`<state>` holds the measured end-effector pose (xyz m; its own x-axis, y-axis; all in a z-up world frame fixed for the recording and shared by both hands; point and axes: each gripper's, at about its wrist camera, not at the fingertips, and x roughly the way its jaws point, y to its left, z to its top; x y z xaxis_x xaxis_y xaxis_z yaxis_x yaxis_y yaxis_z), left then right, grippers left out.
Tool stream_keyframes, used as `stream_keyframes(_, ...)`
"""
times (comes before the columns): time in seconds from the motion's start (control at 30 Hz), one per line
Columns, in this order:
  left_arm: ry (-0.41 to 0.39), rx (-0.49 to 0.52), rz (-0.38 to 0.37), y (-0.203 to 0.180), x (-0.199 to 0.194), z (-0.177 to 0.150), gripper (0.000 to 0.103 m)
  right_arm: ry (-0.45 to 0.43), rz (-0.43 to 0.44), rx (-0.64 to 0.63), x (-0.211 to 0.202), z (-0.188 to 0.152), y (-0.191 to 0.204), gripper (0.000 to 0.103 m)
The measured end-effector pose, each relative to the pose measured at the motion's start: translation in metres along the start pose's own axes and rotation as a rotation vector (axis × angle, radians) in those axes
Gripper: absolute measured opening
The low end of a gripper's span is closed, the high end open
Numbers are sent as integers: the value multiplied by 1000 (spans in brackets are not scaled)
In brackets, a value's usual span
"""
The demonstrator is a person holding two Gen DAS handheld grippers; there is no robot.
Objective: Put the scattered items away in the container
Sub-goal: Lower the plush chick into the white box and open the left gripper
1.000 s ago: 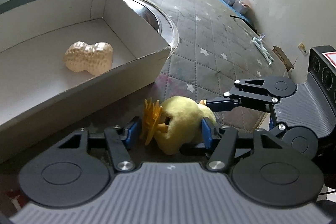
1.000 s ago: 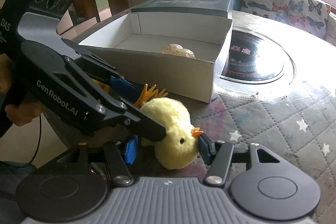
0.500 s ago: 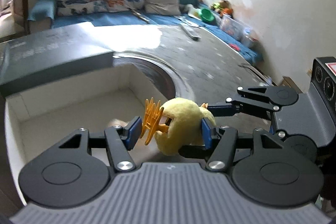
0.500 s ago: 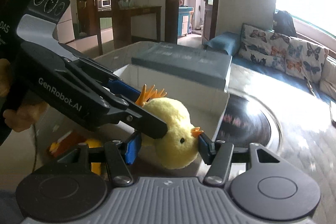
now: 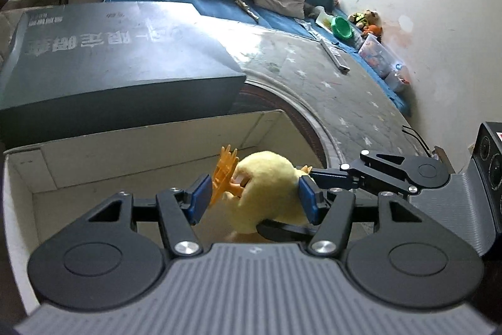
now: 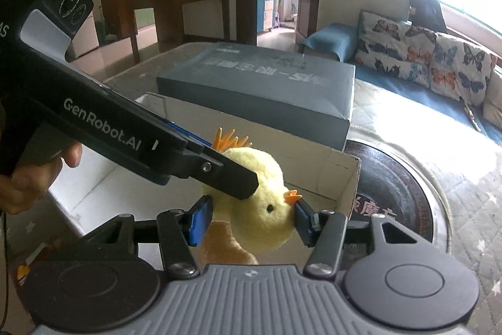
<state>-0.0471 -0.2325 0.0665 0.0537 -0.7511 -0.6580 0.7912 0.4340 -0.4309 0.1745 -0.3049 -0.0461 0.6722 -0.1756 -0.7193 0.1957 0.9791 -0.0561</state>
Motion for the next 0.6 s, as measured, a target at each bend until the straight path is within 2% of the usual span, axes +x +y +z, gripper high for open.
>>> stream_keyframes(0.27, 32, -56, -1, 17, 21, -1, 60, 55, 2, 10, 21, -5, -10, 56)
stream_keyframes(0.6, 43, -74, 30, 26, 27, -3, 60, 64, 0, 23, 27, -8, -13, 58)
